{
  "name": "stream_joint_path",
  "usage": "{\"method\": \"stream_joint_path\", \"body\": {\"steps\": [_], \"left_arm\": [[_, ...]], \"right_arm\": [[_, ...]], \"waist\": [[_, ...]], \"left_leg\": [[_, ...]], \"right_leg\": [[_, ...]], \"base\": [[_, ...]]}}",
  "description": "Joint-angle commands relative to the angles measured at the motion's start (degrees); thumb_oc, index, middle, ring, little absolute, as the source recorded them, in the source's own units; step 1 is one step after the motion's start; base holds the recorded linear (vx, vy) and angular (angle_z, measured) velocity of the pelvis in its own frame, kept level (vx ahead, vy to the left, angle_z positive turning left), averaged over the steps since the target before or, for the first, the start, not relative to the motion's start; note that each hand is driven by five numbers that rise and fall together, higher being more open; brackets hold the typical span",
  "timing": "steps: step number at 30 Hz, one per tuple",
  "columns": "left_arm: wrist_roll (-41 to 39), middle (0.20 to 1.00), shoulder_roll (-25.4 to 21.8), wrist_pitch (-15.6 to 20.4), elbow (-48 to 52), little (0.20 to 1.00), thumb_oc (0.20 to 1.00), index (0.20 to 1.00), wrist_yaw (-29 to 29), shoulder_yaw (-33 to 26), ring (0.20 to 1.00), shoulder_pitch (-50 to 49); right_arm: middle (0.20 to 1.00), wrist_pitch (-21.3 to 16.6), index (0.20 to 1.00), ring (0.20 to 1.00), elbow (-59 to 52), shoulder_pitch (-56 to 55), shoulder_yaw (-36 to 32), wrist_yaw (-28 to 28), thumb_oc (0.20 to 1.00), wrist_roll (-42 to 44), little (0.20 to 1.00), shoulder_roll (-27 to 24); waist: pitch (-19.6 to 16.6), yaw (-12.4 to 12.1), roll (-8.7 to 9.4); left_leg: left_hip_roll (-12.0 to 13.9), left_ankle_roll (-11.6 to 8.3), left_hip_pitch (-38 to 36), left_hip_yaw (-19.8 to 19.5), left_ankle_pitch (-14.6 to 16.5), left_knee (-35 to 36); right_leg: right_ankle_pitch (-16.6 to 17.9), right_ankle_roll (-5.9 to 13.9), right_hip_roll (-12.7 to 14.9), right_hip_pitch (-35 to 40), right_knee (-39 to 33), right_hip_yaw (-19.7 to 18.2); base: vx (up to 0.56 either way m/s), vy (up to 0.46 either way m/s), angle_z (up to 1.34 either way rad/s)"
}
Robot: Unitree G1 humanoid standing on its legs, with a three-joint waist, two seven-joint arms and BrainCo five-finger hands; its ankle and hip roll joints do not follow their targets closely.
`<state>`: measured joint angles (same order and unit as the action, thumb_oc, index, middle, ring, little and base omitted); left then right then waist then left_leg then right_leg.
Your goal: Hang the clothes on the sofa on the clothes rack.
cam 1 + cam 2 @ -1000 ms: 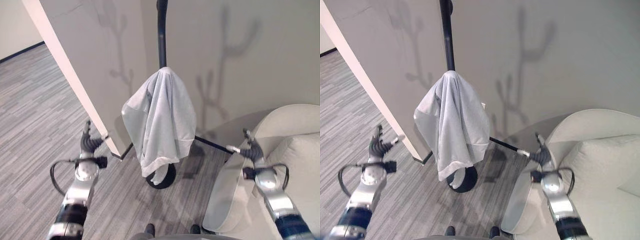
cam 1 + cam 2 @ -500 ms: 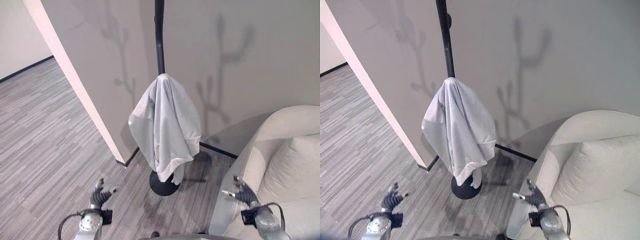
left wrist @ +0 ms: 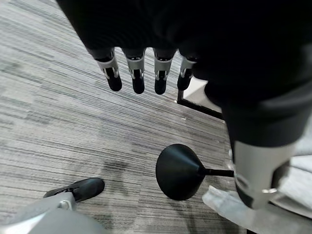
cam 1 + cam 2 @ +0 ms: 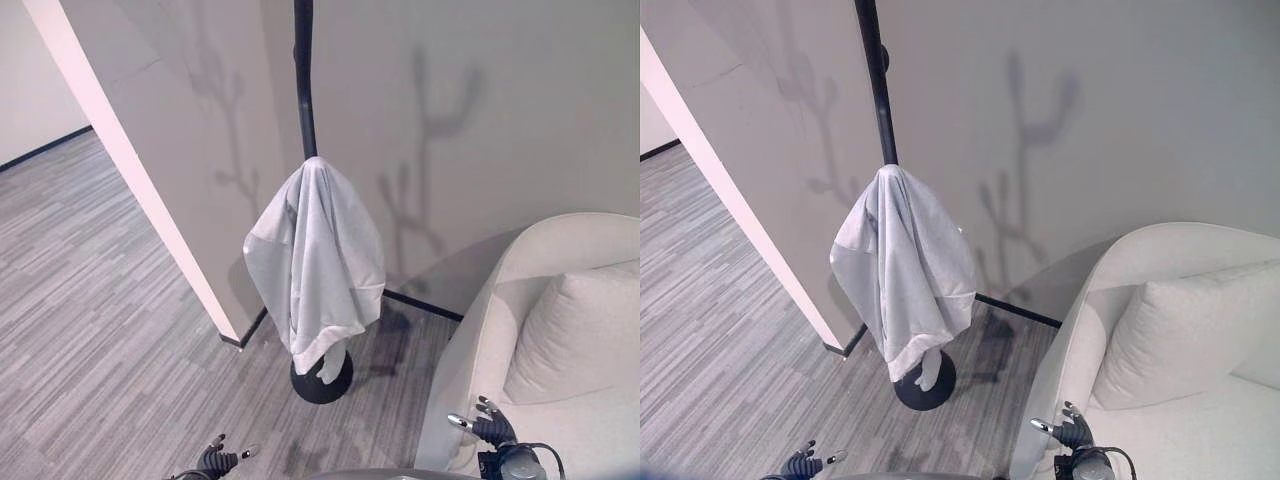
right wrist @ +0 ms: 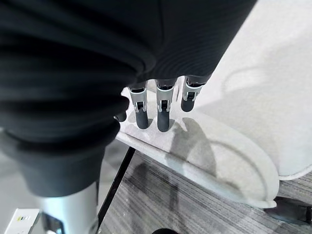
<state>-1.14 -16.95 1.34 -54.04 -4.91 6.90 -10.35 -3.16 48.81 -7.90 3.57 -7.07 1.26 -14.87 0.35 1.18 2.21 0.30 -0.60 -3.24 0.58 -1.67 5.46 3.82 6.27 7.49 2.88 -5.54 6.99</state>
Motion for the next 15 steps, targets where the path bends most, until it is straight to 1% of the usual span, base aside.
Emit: {"method": "stream_joint_path", "body": {"steps": [1, 4, 5, 8, 11, 15], "left_arm": [[0.41, 1.000, -0.18, 1.81, -0.50, 1.000, 1.000, 1.000, -0.14, 0.55, 1.000, 4.95], [0.73, 1.000, -0.03, 1.79, -2.22, 1.000, 1.000, 1.000, -0.01, 1.16, 1.000, 5.78], [1.10, 1.000, 0.13, 1.87, -3.11, 1.000, 1.000, 1.000, 0.06, 1.71, 1.000, 6.24], [0.88, 1.000, 0.25, 1.81, -2.39, 1.000, 1.000, 1.000, 0.09, 1.76, 1.000, 6.38], [0.66, 1.000, 0.24, 1.78, -1.24, 1.000, 1.000, 1.000, -0.37, 2.03, 1.000, 6.43], [1.18, 1.000, 0.14, 1.81, -1.06, 1.000, 1.000, 1.000, -0.40, 2.83, 1.000, 6.98]], "right_arm": [[1.000, 1.99, 1.000, 1.000, 6.58, 0.97, -1.27, -1.02, 1.000, 1.65, 1.000, -0.86], [1.000, 2.12, 1.000, 1.000, 7.69, 1.76, -0.92, -0.83, 1.000, 2.16, 1.000, -0.98], [1.000, 2.07, 1.000, 1.000, 9.72, 2.21, -0.59, -0.51, 1.000, 2.66, 1.000, -0.95], [1.000, 1.93, 1.000, 1.000, 8.24, 2.28, -0.29, -0.63, 1.000, 2.73, 1.000, -0.83], [1.000, 1.43, 1.000, 1.000, 0.75, 2.06, 0.94, -0.46, 1.000, 2.69, 1.000, -1.20], [1.000, 1.73, 1.000, 1.000, 1.12, 2.18, 2.11, -0.39, 1.000, 1.00, 1.000, -1.93]], "waist": [[3.34, 0.14, -0.71], [3.29, 0.23, -0.57], [3.18, 0.18, -0.49], [3.14, 0.19, -0.45], [3.30, 0.23, -0.25], [3.22, 0.24, 0.08]], "left_leg": [[1.08, -1.06, -2.42, 4.01, 6.20, -0.46], [1.15, -1.15, -2.47, 4.05, 6.20, -0.46], [1.21, -1.19, -2.51, 4.10, 6.23, -0.46], [1.23, -1.23, -2.61, 4.21, 6.34, -0.46], [1.31, -1.34, -2.71, 4.48, 6.32, -0.46], [1.36, -1.36, -2.76, 4.57, 6.34, -0.46]], "right_leg": [[-1.46, 5.05, 4.32, 1.54, 0.70, 3.09], [-1.39, 5.06, 4.29, 1.47, 0.72, 3.07], [-1.38, 5.03, 4.29, 1.50, 0.71, 3.05], [-1.43, 5.03, 4.27, 1.60, 0.66, 2.95], [-1.28, 5.02, 4.34, 1.51, 0.65, 2.84], [-1.19, 4.99, 4.35, 1.50, 0.55, 2.79]], "base": [[0.00, 0.000, 0.00], [0.00, 0.000, 0.00], [0.00, 0.000, 0.00], [0.00, 0.000, 0.00], [0.00, -0.002, -0.01], [0.00, 0.000, 0.00]]}}
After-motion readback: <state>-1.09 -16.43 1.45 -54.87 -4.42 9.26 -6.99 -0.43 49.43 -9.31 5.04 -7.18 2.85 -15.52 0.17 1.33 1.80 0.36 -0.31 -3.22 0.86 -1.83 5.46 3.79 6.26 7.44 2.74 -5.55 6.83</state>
